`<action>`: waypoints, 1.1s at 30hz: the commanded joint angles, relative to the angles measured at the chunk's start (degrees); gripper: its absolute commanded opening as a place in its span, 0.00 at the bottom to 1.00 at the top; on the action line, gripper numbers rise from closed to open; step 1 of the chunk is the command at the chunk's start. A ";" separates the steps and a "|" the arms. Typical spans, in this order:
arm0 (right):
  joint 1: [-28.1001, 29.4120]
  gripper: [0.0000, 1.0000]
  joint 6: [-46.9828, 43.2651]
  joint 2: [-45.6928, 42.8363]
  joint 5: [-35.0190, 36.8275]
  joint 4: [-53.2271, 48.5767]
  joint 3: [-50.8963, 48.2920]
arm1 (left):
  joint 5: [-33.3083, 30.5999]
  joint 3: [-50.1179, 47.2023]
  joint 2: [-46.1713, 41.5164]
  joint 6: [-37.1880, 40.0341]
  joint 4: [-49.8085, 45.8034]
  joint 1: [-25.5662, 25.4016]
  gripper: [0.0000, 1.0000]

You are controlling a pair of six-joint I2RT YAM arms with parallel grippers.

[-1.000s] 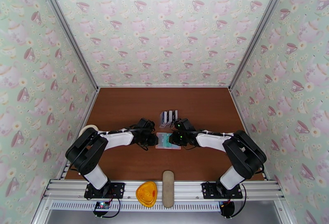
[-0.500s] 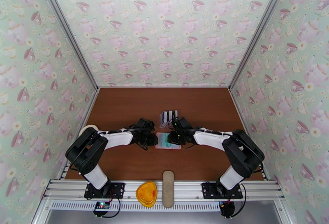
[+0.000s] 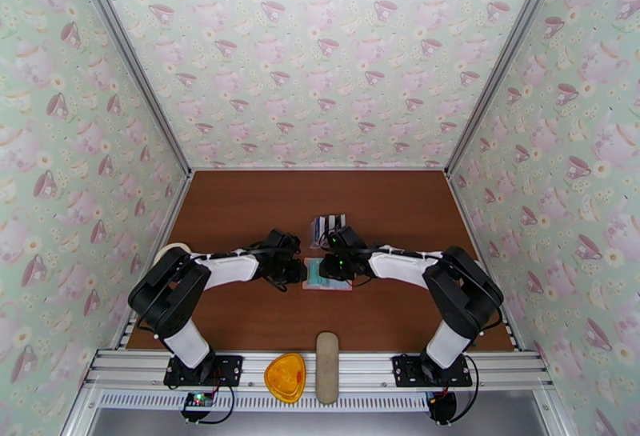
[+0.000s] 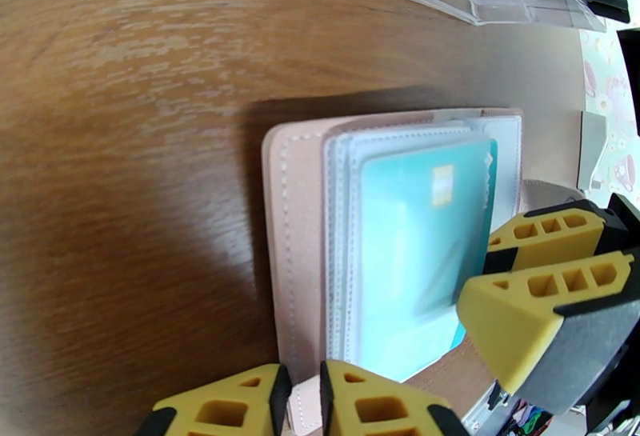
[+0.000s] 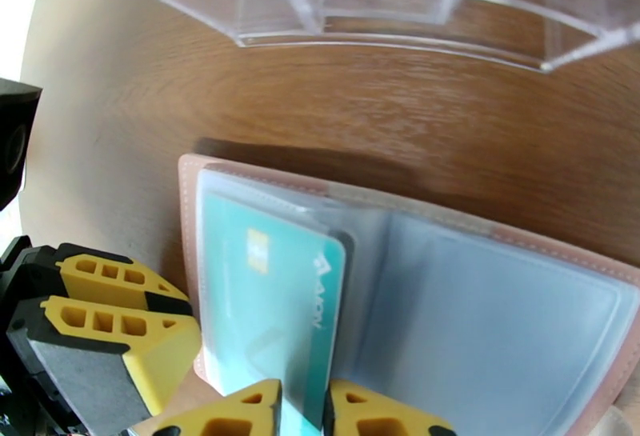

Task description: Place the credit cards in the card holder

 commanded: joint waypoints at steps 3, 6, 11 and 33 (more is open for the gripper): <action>1.58 0.24 -0.59 1.68 -1.55 -0.22 2.71 | -5.58 -0.96 4.63 0.82 -4.99 0.30 0.23; 1.79 0.26 -0.29 1.91 -1.47 -0.10 2.80 | -5.75 -0.45 4.64 1.08 -5.48 0.44 0.23; 1.81 0.30 -0.34 0.64 0.11 -1.64 2.83 | -6.10 0.64 4.64 2.34 -6.93 1.54 0.23; -0.04 0.48 -6.83 -8.88 12.41 -15.13 2.80 | -5.58 5.85 -1.48 5.31 -13.31 2.75 0.27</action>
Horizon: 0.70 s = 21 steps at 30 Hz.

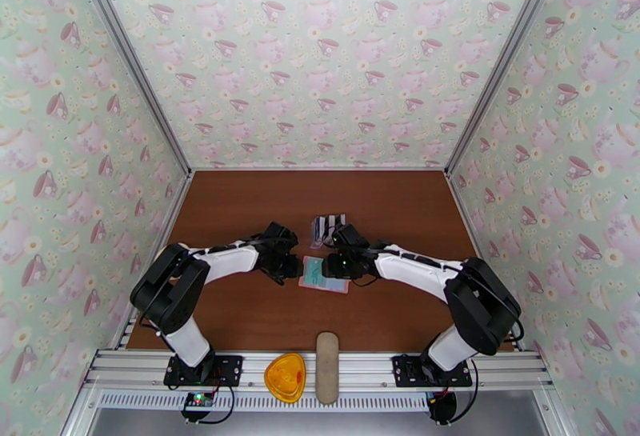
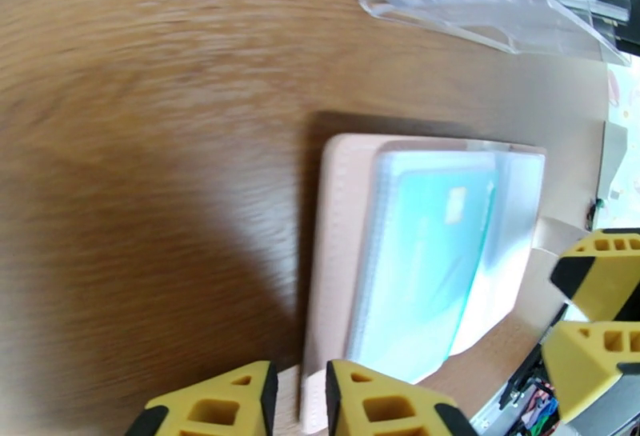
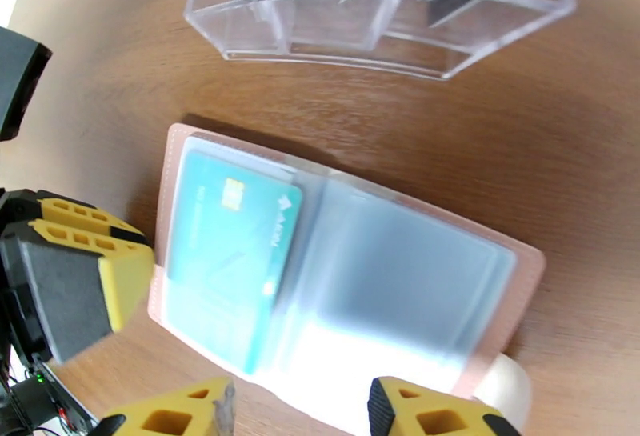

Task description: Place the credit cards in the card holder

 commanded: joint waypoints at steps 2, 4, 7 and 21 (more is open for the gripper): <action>-0.61 0.48 -3.01 -0.87 3.36 -3.18 1.79 | -2.61 0.60 -2.48 0.96 -3.26 -0.54 0.27; -0.65 0.47 -3.56 -0.36 4.09 -3.65 2.50 | -2.45 0.59 -3.06 0.78 -3.21 -1.30 0.27; -0.85 0.47 -4.17 0.87 4.02 -3.53 3.58 | -1.84 0.21 -4.16 0.22 -2.28 -2.42 0.27; -2.82 0.45 -5.05 6.82 3.75 -3.13 7.03 | -0.82 -1.42 -2.92 -1.93 1.20 -5.27 0.27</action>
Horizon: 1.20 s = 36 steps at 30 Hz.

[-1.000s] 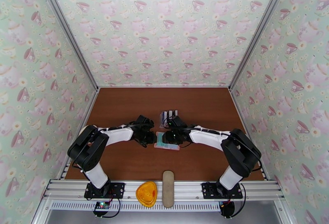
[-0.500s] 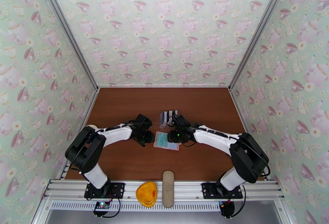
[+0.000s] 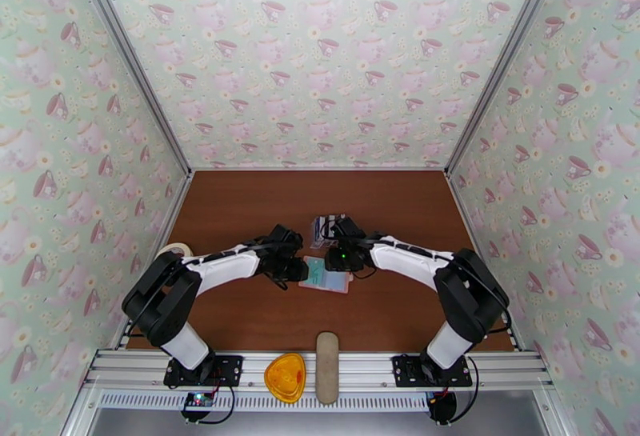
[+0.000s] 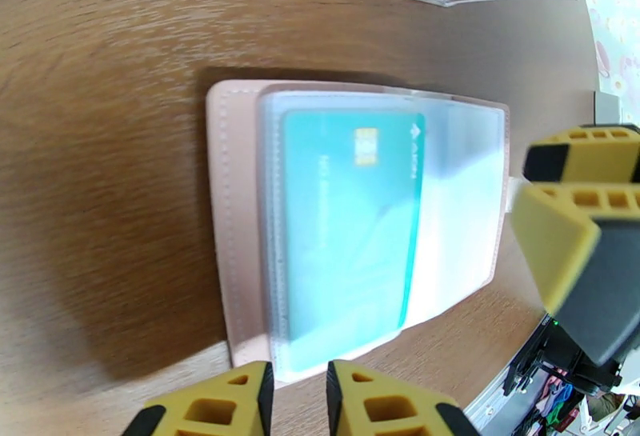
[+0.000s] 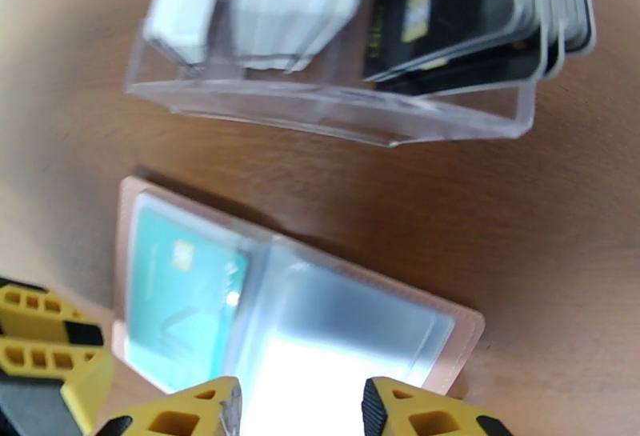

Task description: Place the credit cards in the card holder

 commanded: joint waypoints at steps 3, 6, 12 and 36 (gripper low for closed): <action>-0.75 0.45 -1.07 1.71 0.43 -0.02 1.81 | 0.38 -1.59 0.90 -0.97 1.80 -0.25 0.27; -0.92 0.45 -1.12 2.31 0.22 0.36 1.90 | 0.46 -2.19 0.72 -1.06 1.94 -0.26 0.27; -1.11 0.45 -1.04 3.36 0.05 0.85 1.92 | 0.98 -3.72 0.73 -1.34 2.89 -0.47 0.27; 1.61 0.43 3.86 4.93 -7.26 6.61 -3.45 | 4.85 -9.84 0.01 -2.55 10.50 -0.45 0.37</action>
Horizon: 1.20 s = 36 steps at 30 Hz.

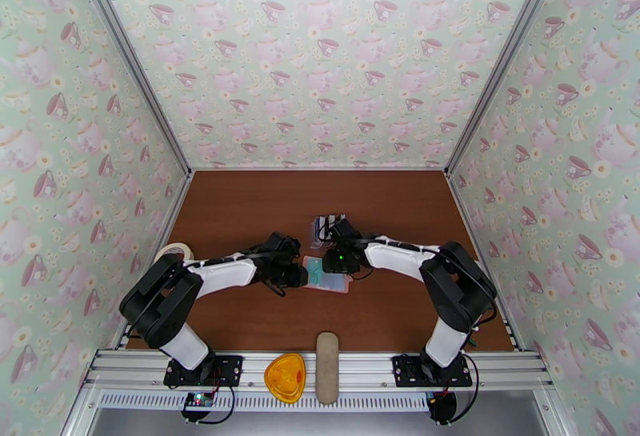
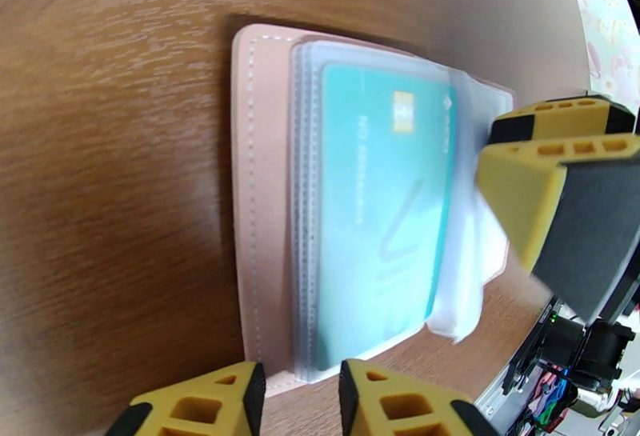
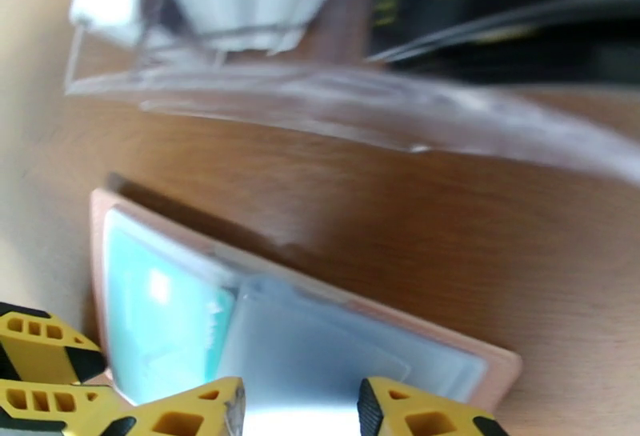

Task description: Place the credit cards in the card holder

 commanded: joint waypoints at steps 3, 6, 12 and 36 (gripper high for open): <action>0.88 0.43 3.77 0.40 -4.66 3.01 -3.26 | 4.51 -3.67 0.99 -0.96 4.82 -0.47 0.38; 0.95 0.42 5.60 -1.01 -6.53 6.11 -4.78 | 6.89 -5.10 0.72 -1.73 8.75 -0.12 0.39; 0.95 0.39 8.13 -1.80 -9.84 9.88 -6.17 | 10.25 -6.55 0.91 -2.93 14.31 0.29 0.41; 0.83 0.35 15.01 -3.54 -12.09 19.01 -9.89 | 14.50 -8.16 -2.24 -4.33 19.23 3.15 0.48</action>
